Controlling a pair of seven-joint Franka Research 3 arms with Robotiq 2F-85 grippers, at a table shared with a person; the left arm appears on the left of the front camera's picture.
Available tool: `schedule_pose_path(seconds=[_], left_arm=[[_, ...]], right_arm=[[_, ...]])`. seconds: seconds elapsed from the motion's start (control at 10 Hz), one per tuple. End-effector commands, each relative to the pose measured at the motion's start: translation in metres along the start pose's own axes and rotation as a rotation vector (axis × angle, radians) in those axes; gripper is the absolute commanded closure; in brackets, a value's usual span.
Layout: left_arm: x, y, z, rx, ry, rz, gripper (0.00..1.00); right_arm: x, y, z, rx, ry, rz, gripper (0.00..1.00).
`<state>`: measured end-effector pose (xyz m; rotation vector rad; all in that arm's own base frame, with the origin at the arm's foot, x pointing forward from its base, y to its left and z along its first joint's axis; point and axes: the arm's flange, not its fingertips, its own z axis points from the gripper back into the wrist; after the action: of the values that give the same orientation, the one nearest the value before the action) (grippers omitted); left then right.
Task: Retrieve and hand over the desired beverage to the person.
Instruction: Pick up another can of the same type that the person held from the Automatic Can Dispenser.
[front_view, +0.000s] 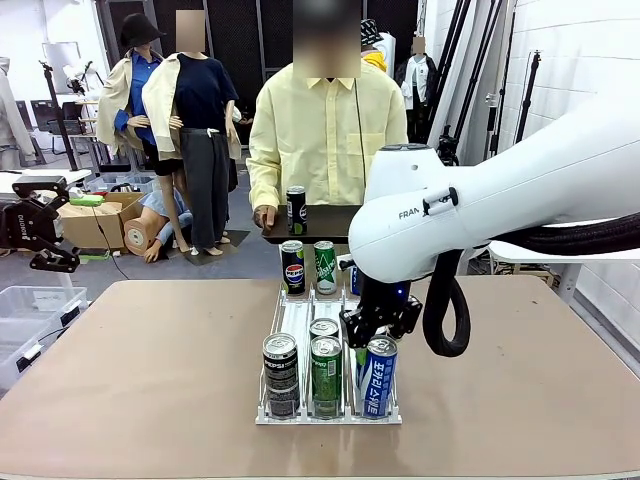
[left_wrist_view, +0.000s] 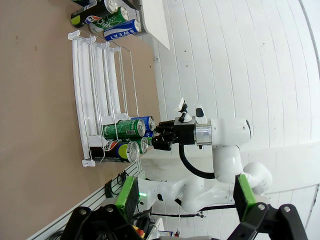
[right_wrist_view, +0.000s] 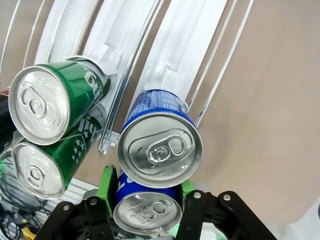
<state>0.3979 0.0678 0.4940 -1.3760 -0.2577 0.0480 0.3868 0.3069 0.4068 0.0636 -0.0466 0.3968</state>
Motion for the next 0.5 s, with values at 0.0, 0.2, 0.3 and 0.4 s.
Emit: schedule_pose_path(seconds=[0.0,0.2,0.3,0.4], left_arm=[[-0.0017,-0.0021,0.001,-0.009,-0.007,-0.004,0.0],[-0.0017,-0.0021,0.001,-0.009,-0.007,-0.004,0.0],[-0.0017,-0.0021,0.001,-0.009,-0.007,-0.004,0.0],[-0.0017,-0.0021,0.001,-0.009,-0.007,-0.004,0.0]], right_arm=[[0.0076,-0.0042,0.0055,-0.034,-0.016,-0.058,1.0],[0.0,0.0,0.0,0.0,0.0,0.0,1.0],[0.0,0.0,0.0,0.0,0.0,0.0,1.0],[0.0,0.0,0.0,0.0,0.0,0.0,1.0]])
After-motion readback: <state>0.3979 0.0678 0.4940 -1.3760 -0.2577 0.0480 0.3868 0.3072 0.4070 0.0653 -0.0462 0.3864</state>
